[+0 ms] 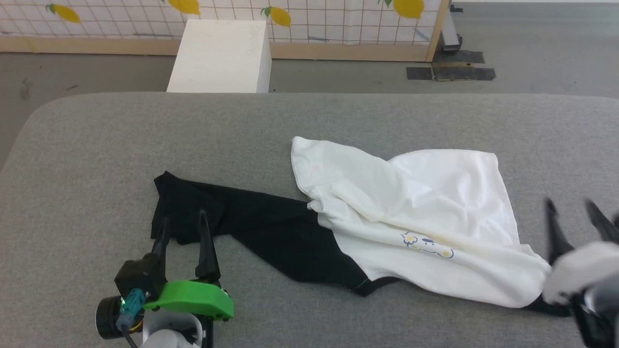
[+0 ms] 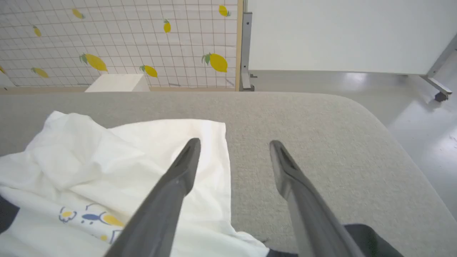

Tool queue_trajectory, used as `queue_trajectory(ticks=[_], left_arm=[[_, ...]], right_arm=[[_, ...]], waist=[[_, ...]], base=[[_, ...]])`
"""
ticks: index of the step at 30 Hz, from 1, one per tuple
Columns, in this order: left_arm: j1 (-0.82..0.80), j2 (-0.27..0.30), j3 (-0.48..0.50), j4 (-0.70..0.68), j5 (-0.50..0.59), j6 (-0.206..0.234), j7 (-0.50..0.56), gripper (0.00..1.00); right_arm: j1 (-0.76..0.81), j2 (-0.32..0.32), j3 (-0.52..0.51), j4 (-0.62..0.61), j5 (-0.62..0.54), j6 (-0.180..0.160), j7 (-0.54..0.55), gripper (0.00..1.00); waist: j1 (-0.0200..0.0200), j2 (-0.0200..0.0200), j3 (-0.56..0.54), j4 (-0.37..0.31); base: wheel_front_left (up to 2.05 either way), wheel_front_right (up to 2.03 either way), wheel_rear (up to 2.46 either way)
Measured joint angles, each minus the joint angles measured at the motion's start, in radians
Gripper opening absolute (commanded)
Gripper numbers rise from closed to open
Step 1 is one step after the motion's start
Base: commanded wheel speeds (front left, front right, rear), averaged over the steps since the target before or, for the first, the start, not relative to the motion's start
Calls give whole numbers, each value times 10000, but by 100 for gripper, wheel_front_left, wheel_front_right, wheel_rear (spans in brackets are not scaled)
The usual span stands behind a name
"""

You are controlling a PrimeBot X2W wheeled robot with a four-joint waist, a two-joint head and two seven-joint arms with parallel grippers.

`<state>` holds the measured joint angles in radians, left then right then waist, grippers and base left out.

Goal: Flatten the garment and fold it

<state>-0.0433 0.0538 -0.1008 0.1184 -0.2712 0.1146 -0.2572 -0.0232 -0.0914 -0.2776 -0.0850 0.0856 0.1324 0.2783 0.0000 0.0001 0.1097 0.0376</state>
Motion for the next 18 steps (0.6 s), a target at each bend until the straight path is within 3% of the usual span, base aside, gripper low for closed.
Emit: queue_trajectory(ticks=[4,8,18], left_arm=[[-133,-4,-125,-79,0,0,0,100],[-443,-6,-341,-190,-27,-2,0,100],[-1063,-12,-957,-339,-205,19,0,100]], right_arm=[[-937,-982,2084,514,771,0,-1116,100],[-2077,-2290,4207,1847,1482,0,-1354,100],[-4979,-4704,8782,4100,3549,0,548,100]], waist=[[0,0,208,126],[0,0,496,314],[0,0,1325,994]], base=[[0,0,0],[0,0,0],[0,0,0]])
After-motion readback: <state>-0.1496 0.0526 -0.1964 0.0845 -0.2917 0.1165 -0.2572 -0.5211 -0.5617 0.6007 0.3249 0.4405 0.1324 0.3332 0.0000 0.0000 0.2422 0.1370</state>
